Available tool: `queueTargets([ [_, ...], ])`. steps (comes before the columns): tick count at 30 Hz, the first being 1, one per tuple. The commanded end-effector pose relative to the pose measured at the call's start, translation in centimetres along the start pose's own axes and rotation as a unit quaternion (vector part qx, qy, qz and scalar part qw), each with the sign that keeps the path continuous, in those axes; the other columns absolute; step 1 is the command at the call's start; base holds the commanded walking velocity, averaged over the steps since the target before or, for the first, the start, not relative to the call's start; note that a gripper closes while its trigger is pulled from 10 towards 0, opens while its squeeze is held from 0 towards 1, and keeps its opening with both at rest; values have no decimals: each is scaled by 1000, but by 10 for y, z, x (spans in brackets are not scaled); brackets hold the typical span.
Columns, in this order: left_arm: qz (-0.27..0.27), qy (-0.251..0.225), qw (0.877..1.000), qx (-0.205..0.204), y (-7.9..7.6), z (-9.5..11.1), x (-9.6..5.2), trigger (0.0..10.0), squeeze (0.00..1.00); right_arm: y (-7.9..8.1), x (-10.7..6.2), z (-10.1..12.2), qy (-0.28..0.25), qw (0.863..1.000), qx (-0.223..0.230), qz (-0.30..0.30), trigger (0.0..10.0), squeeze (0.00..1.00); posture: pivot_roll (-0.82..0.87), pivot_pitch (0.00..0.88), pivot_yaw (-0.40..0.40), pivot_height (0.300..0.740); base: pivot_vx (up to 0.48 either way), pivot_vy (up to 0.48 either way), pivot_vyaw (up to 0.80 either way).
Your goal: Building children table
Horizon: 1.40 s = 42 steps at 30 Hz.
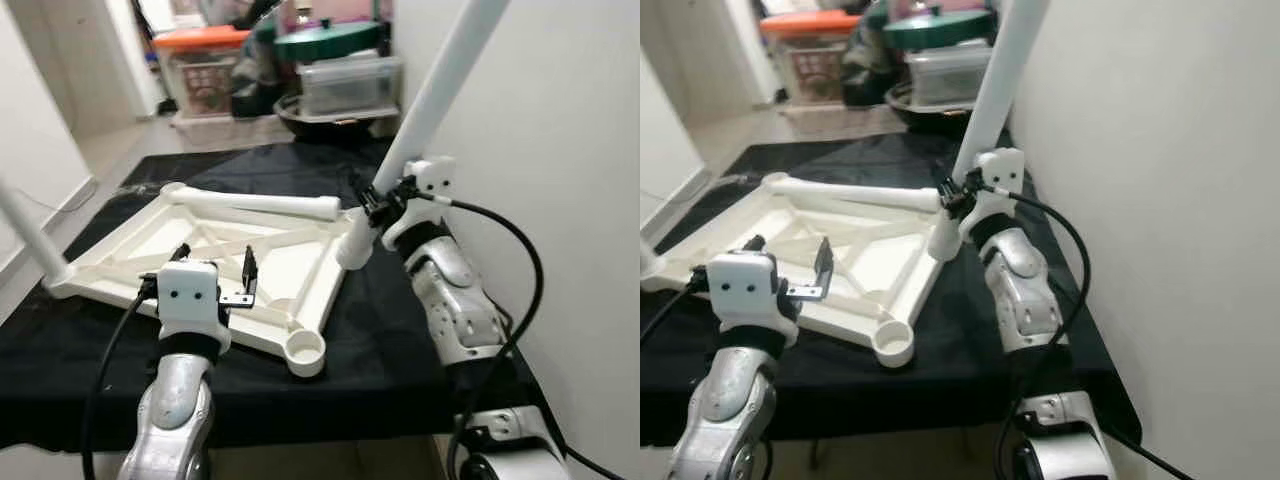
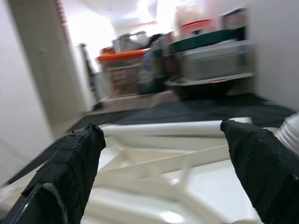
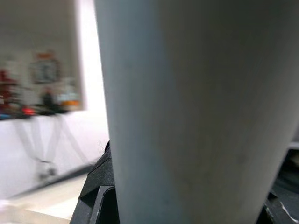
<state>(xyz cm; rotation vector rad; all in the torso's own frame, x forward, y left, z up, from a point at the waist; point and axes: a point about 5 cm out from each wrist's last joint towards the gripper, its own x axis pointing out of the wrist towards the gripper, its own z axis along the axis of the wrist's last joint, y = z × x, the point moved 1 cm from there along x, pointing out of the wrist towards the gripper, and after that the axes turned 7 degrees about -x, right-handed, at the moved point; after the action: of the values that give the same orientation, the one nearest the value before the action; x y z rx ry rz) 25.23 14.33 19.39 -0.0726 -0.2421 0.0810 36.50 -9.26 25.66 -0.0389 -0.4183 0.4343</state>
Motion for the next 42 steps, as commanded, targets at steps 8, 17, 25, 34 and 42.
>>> queueTargets([
  [8, 1, 19, 1000, -1, 1, -5, -7, 10000, 0, -10, 18, -5, 42, 998, -1, 43, 10000, 0, -33, 6, 21, 740, 0, 0, 411],
  [17, 7, 37, 999, 1, 5, -7, -18, 10000, 0, -25, 38, -3, 86, 980, 96, 155, 10000, 0, -19, 73, 4, 740, 0, 0, 0],
  [25, -3, 49, 999, -2, 8, -7, -25, 10000, 0, -10, 44, 25, 28, 944, 116, 306, 10000, 0, -24, 101, 45, 740, 0, 0, 0],
  [34, -19, 49, 999, -15, 3, 1, -30, 10000, 0, 3, 48, 23, 56, 912, 84, 398, 10000, 0, 43, 144, 41, 740, 0, 0, 0],
  [42, -15, 57, 998, -21, 3, 5, -42, 10000, 0, 8, 39, 30, 33, 863, 109, 492, 10000, 0, 51, 169, 22, 740, 0, 0, 0],
])
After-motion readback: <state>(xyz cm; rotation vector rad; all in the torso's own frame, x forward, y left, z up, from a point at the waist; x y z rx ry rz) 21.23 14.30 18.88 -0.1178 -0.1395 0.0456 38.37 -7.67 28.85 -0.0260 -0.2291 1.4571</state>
